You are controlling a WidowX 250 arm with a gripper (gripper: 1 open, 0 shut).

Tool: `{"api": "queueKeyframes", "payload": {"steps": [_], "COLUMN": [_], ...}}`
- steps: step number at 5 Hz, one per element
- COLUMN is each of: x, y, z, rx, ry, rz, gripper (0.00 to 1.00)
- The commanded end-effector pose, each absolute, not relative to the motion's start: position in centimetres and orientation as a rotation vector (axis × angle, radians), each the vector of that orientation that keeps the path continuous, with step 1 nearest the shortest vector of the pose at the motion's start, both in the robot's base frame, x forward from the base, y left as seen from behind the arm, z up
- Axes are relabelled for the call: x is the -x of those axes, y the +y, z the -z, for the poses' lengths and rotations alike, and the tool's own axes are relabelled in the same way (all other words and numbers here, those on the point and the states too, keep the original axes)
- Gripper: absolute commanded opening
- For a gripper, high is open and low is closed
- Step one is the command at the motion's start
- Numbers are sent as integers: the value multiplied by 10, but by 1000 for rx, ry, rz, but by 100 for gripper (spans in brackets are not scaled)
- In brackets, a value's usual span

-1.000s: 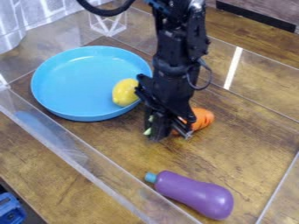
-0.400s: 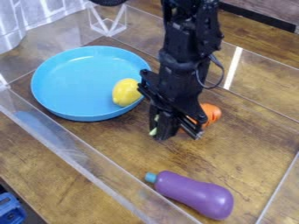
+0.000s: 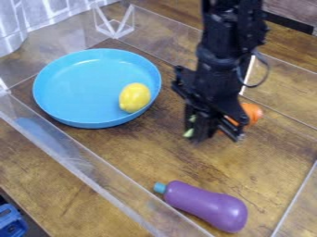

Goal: Move the carrot to the right side

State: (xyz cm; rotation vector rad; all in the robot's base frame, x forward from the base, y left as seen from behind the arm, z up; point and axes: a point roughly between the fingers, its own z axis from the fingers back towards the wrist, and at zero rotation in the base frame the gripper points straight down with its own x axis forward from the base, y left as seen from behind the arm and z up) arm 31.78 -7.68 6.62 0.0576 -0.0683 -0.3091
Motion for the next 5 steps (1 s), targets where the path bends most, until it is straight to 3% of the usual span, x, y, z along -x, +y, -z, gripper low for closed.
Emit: {"api": "queueKeyframes", "payload": {"steps": [1, 5], "x": [-329, -353], "y": [-90, -106], "z": [-81, -66], "rx": [-47, -8], "ry": [-122, -128], "rz": [338, 414], "gripper": [0, 0]}}
